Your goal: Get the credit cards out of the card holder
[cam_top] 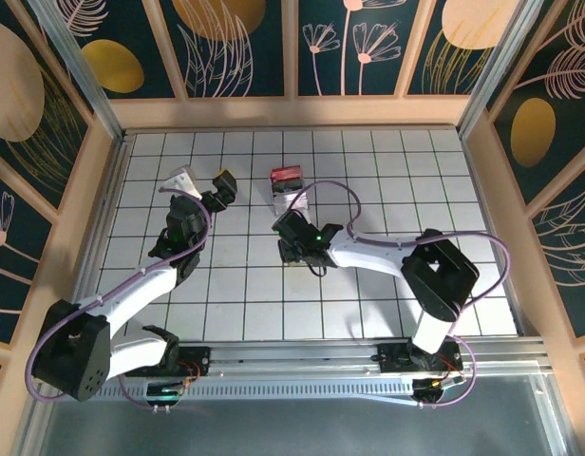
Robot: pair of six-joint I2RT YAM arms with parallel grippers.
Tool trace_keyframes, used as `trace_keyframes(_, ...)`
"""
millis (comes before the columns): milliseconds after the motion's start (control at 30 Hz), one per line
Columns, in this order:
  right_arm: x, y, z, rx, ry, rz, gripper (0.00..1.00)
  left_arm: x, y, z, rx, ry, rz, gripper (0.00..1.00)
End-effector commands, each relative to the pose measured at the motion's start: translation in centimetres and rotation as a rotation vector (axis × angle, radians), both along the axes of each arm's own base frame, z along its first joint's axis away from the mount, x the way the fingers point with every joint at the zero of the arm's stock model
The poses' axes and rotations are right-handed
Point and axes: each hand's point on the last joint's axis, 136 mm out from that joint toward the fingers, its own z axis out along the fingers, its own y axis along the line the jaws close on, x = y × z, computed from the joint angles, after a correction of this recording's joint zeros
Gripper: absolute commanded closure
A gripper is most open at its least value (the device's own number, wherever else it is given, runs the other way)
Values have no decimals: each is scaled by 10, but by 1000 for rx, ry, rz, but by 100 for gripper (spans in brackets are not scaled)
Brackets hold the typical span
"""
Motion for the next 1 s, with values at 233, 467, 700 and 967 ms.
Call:
trace_keyframes(233,0,-6,-19,-108,33,0,40,4,8,-6,-7,4,48,1)
trace_keyframes(467,3,-12,-22,-145,24,-32,38,5,8,-12,7,22,53,1)
trace_keyframes(700,5,-18,-26,-178,20,-49,38,6,7,-15,18,36,50,1)
trace_keyframes(967,1,-13,-31,-153,41,-32,37,7,7,-17,17,40,48,1)
